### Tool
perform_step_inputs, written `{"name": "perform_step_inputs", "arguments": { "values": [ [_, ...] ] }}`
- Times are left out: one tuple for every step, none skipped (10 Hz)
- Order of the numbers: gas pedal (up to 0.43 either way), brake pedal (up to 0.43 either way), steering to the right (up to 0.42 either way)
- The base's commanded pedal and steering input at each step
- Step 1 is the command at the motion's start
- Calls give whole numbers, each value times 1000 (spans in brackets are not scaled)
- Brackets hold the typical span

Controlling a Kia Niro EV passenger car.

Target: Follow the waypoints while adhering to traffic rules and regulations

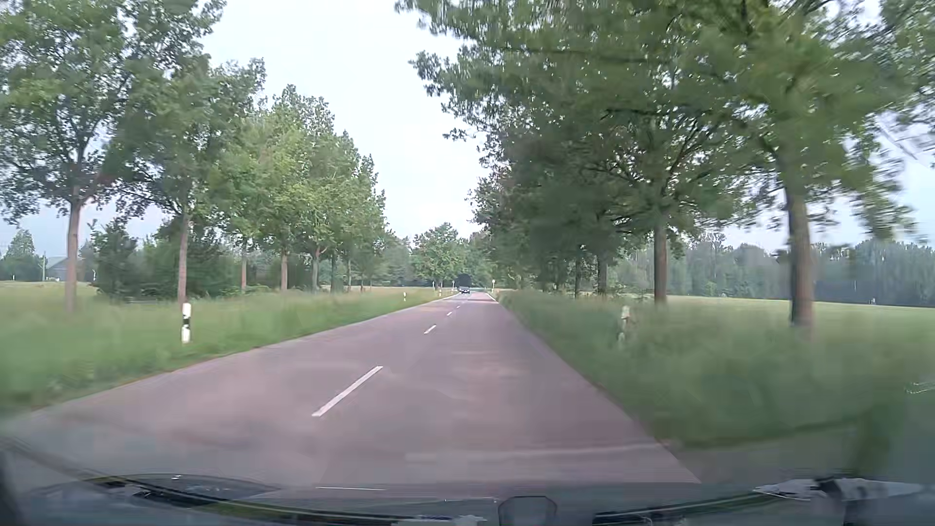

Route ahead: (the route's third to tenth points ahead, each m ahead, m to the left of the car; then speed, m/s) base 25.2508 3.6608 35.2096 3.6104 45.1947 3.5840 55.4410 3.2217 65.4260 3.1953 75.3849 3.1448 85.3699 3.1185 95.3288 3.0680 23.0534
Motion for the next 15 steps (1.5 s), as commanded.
{"name": "perform_step_inputs", "arguments": {
  "values": [
    [0, 0, -1],
    [0, 0, -1],
    [0, 0, -1],
    [0, 0, 0],
    [0, 0, 2],
    [0, 0, 3],
    [0, 0, 3],
    [0, 0, 3],
    [0, 0, 2],
    [0, 0, 2],
    [0, 0, 2],
    [0, 0, 2],
    [0, 0, 3],
    [0, 0, 2],
    [0, 0, 0]
  ]
}}
